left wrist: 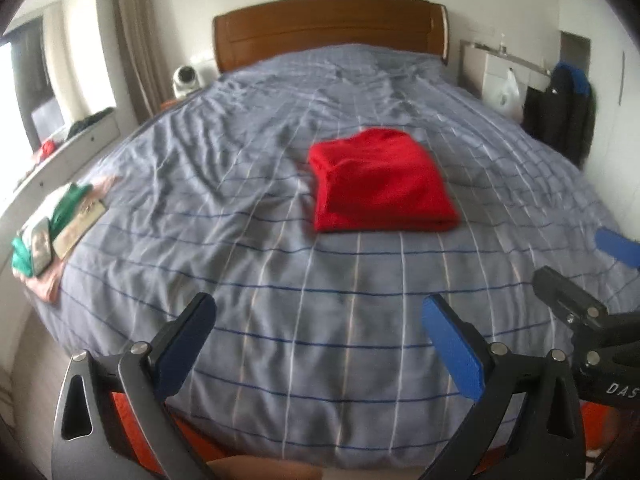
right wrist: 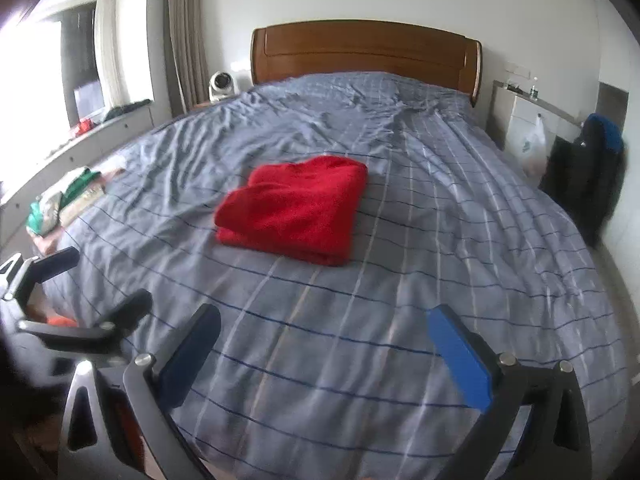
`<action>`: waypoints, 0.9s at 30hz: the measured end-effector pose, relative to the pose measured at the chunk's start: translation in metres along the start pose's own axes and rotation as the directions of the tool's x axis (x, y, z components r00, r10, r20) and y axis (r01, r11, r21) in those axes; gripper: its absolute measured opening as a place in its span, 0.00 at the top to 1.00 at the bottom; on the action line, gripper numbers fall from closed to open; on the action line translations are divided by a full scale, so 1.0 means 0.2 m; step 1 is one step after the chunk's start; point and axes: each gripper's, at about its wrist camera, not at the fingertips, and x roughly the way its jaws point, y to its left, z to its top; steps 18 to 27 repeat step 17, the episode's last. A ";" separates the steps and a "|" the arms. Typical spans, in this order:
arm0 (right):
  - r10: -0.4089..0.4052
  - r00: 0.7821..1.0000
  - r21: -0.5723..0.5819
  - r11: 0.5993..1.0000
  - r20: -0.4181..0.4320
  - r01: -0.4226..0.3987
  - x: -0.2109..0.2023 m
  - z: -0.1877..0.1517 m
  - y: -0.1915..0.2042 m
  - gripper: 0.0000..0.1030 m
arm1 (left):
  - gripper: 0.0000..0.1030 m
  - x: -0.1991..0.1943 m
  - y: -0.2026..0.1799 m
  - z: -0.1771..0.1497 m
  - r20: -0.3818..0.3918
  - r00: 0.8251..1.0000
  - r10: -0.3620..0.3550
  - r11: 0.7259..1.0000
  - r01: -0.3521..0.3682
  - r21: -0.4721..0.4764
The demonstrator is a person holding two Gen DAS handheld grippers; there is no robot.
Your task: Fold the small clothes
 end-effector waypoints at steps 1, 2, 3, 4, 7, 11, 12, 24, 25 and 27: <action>-0.009 1.000 -0.001 1.000 -0.002 0.009 0.00 0.00 0.00 0.00 | 0.00 0.00 0.00 0.00 0.004 1.000 0.002 1.000 -0.002 -0.001; -0.014 1.000 0.003 1.000 -0.005 0.014 0.00 0.00 -0.01 0.00 | 0.00 -0.01 0.00 0.00 0.006 1.000 0.005 1.000 -0.005 0.000; -0.016 1.000 0.007 1.000 -0.008 0.016 0.00 -0.01 -0.02 0.00 | 0.00 -0.01 0.00 0.01 0.008 1.000 0.006 1.000 -0.006 0.000; -0.017 1.000 0.012 1.000 -0.011 0.017 0.01 -0.01 -0.02 0.00 | 0.00 -0.01 0.00 0.00 0.010 1.000 0.004 1.000 -0.003 -0.003; -0.015 1.000 0.015 1.000 -0.014 0.015 0.01 -0.01 -0.02 0.00 | 0.00 -0.01 0.00 0.01 0.007 1.000 -0.014 1.000 0.014 -0.015; -0.007 1.000 0.001 1.000 -0.013 0.007 0.01 -0.01 0.00 0.00 | 0.00 0.00 0.00 0.00 0.001 1.000 -0.013 1.000 0.013 -0.015; -0.005 1.000 0.000 1.000 -0.014 0.005 0.01 -0.01 0.00 0.00 | 0.00 0.00 -0.01 0.00 0.002 1.000 -0.008 1.000 0.008 -0.018; 0.002 1.000 0.001 1.000 -0.020 -0.002 0.03 -0.02 0.01 0.00 | 0.00 0.01 0.01 0.00 0.002 1.000 0.003 0.999 -0.003 -0.033; 0.002 1.000 0.001 1.000 -0.020 -0.002 0.03 -0.02 0.01 0.00 | 0.00 0.01 0.01 0.00 0.002 1.000 0.003 0.999 -0.003 -0.033; 0.002 1.000 0.001 1.000 -0.020 -0.002 0.03 -0.02 0.01 0.00 | 0.00 0.01 0.01 0.00 0.002 1.000 0.003 0.999 -0.003 -0.033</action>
